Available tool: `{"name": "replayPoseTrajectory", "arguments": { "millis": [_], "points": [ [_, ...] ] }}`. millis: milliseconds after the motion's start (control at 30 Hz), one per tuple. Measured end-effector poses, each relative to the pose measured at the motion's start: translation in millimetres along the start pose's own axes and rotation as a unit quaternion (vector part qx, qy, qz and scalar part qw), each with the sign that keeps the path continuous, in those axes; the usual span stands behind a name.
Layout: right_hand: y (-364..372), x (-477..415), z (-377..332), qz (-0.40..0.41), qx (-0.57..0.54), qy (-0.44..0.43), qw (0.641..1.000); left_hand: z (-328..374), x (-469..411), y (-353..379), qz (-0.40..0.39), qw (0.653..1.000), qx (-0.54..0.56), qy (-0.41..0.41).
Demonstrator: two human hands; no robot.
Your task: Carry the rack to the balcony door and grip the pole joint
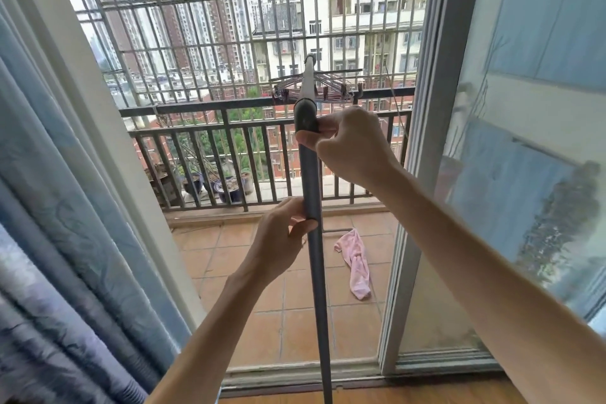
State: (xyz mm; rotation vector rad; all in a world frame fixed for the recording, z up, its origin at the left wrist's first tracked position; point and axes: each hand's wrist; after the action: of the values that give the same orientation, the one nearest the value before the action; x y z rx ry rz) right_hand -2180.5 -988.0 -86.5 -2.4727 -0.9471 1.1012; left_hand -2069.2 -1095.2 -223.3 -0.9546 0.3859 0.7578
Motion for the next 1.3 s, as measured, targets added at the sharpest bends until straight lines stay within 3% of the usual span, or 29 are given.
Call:
{"name": "replayPoseTrajectory", "arguments": {
  "millis": [833,1300],
  "points": [
    [21.9,-71.8,39.0,-0.004,0.011,0.014,1.000,-50.6,-63.2,20.5,-0.014,0.999,0.025,-0.037],
    [22.8,-100.6,54.3,-0.007,0.022,0.020,1.000,-65.7,-97.8,31.3,-0.025,0.999,-0.019,-0.039]
  ]
}}
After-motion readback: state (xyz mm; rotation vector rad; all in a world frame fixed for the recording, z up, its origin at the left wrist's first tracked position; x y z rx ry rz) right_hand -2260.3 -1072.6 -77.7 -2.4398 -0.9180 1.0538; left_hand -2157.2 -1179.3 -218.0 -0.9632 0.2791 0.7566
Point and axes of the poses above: each hand's wrist, its own x-axis away from the middle knuckle, its own y-axis out of the palm, z = x × y, and after that the axes turned 5 degrees about -x, right-handed
